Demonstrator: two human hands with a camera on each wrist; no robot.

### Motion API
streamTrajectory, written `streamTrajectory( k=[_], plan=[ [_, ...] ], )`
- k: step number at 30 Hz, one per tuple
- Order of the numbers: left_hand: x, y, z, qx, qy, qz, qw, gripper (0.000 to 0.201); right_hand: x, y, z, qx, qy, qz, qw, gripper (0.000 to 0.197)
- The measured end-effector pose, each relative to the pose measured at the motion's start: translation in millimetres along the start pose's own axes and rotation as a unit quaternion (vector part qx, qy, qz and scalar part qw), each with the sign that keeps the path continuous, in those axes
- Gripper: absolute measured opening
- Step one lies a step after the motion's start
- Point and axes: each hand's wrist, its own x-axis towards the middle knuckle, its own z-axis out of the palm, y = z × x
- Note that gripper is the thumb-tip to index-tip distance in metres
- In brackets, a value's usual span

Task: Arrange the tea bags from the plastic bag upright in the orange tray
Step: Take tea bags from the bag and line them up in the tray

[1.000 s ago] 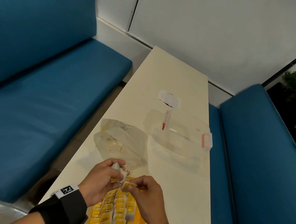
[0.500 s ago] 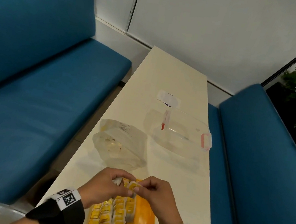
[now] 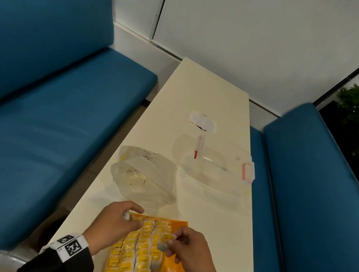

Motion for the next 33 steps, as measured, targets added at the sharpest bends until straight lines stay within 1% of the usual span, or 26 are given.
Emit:
streamTrajectory(
  k=[2,4,7,10,12,16,20,22,24,28,31,33],
  plan=[
    [2.5,-5.4,-2.4,0.016,0.024,0.001,1.000,0.021,-0.6,9.8,0.8,-0.028,-0.017,0.022,0.999,0.007],
    [3.6,-8.9,-3.7,0.055,0.041,0.003,0.998,0.021,-1.7,15.3,2.5,-0.051,-0.027,0.039,0.998,0.007],
    [3.8,-14.4,-4.6,0.105,0.058,-0.010,0.993,0.022,-2.1,19.8,5.3,-0.085,-0.032,0.059,0.994,0.017],
    [4.4,-22.3,-3.8,0.131,0.064,-0.029,0.989,0.025,-2.7,23.9,8.0,-0.126,-0.032,0.067,0.989,0.023],
    [4.9,-26.0,-3.0,0.135,0.066,-0.036,0.988,0.025,-2.7,26.3,10.9,-0.149,-0.036,0.079,0.985,0.023],
    [6.5,-34.3,-2.5,0.128,0.067,-0.038,0.989,0.032,-0.3,28.4,19.3,-0.227,-0.058,0.096,0.967,0.024],
    [6.3,-39.5,-3.4,0.119,0.058,-0.043,0.990,0.031,3.9,34.0,31.3,-0.282,-0.083,0.107,0.950,0.028],
    [6.3,-38.9,-3.3,0.116,0.054,-0.041,0.991,0.032,5.4,35.3,36.9,-0.305,-0.078,0.106,0.943,0.027],
    [6.6,-39.1,-3.7,0.111,0.051,-0.045,0.991,0.033,5.4,35.0,41.0,-0.318,-0.070,0.105,0.940,0.026],
    [6.2,-39.9,-3.9,0.108,0.049,-0.050,0.992,0.033,4.7,34.3,45.4,-0.330,-0.055,0.110,0.936,0.016],
    [5.3,-39.1,-3.8,0.104,0.052,-0.051,0.992,0.032,5.9,36.0,47.4,-0.310,-0.047,0.121,0.942,0.016],
    [4.6,-38.8,-3.5,0.098,0.051,-0.050,0.993,0.032,5.9,36.7,48.2,-0.297,-0.045,0.126,0.946,0.019]
  ],
)
